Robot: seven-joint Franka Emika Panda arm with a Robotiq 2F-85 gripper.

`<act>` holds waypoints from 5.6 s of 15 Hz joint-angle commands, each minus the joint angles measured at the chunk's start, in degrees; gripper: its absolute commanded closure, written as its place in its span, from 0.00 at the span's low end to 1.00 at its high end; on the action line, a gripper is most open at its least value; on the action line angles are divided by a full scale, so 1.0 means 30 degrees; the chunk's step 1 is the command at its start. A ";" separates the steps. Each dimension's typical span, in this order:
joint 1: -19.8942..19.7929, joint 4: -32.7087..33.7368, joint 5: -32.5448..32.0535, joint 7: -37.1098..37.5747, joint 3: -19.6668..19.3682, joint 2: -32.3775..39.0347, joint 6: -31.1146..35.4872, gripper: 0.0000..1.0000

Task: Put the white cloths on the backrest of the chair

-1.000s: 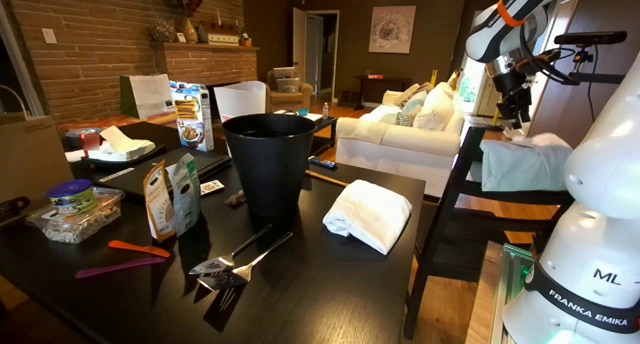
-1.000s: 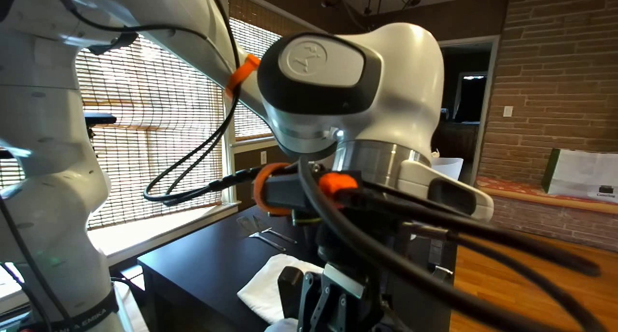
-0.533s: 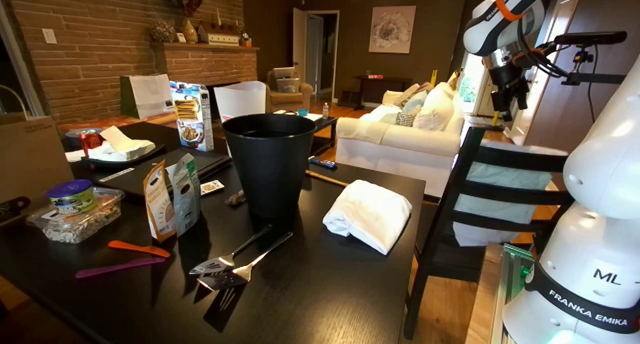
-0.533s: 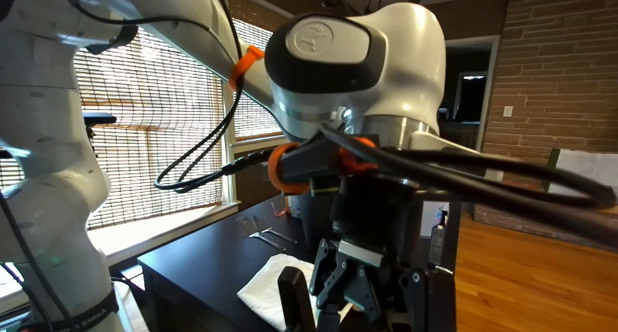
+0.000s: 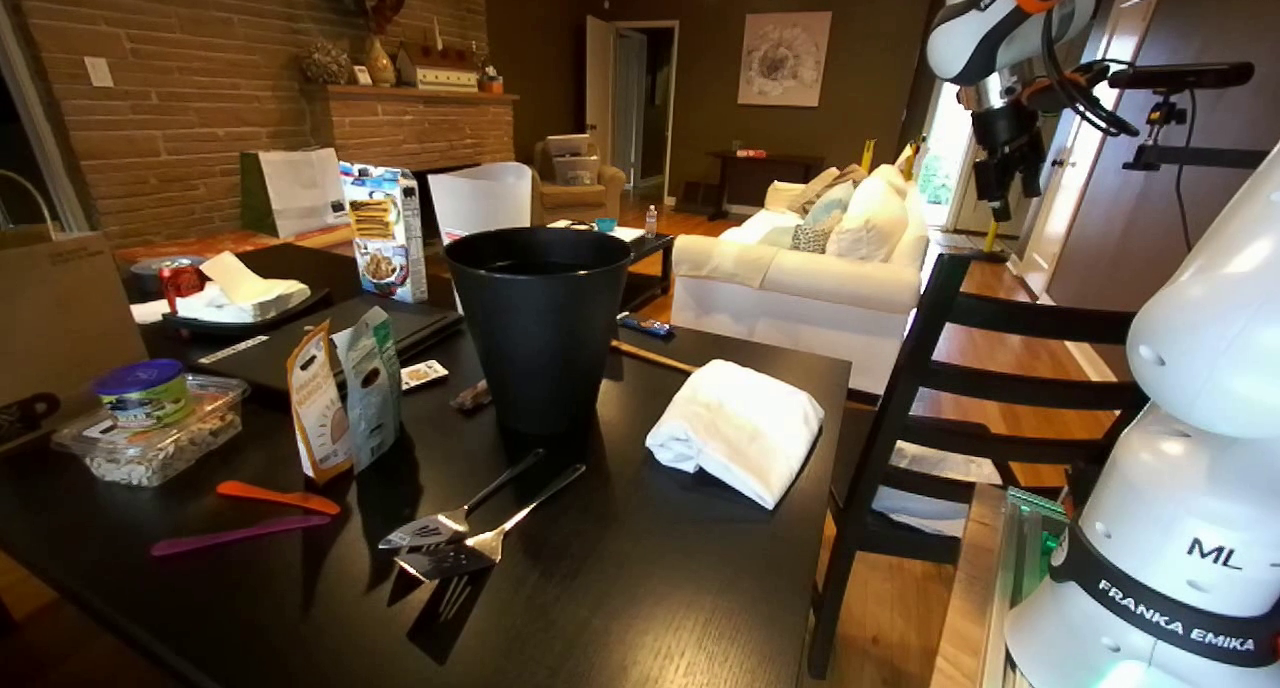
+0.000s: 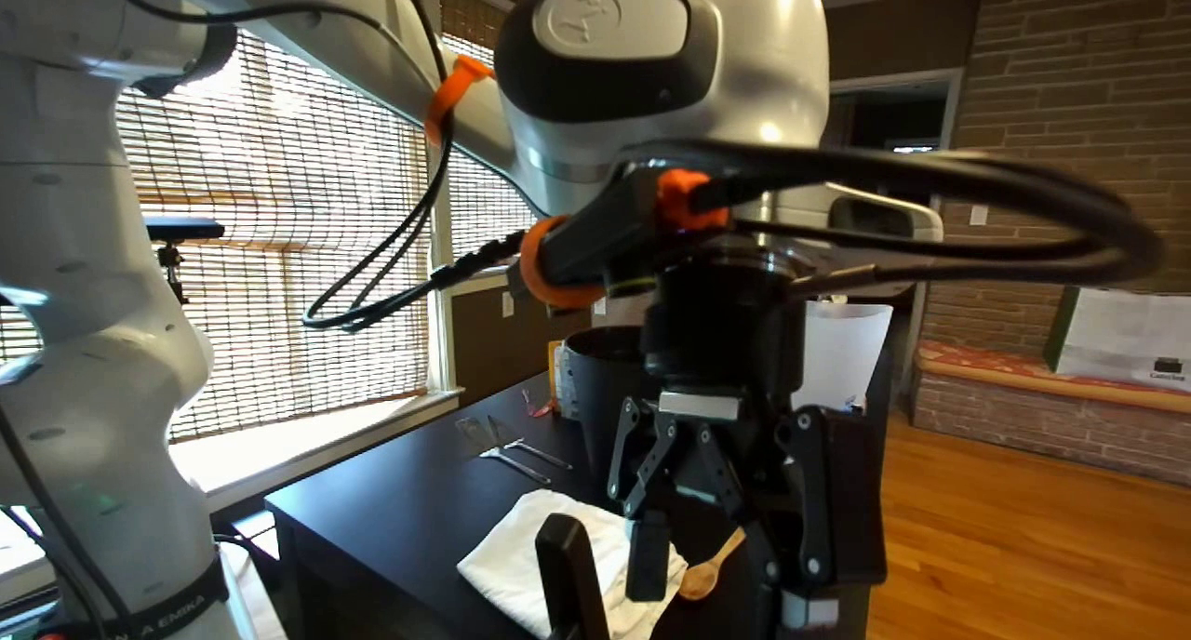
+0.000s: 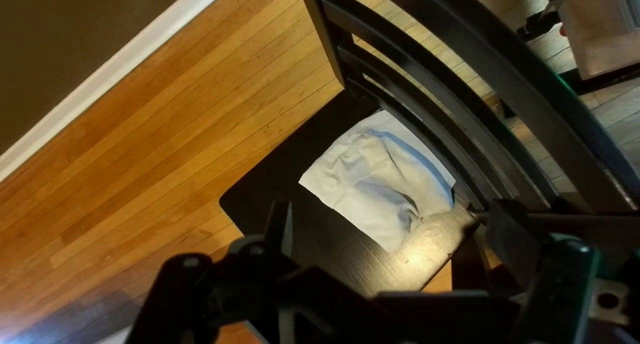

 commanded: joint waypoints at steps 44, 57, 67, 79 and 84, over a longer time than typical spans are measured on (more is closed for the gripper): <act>0.8678 -1.4044 0.6450 0.3307 0.8688 -0.6910 0.7063 0.00; 0.7600 -1.3989 -0.1911 1.2266 1.1146 0.1945 1.5568 0.00; 0.7527 -1.3919 -1.0926 1.9593 0.9393 0.3693 1.6924 0.00; 0.7479 -1.3892 -1.4784 2.3336 0.8439 0.4877 1.7226 0.69; 0.7328 -1.3886 -1.4030 2.2991 0.8489 0.5088 1.8042 0.53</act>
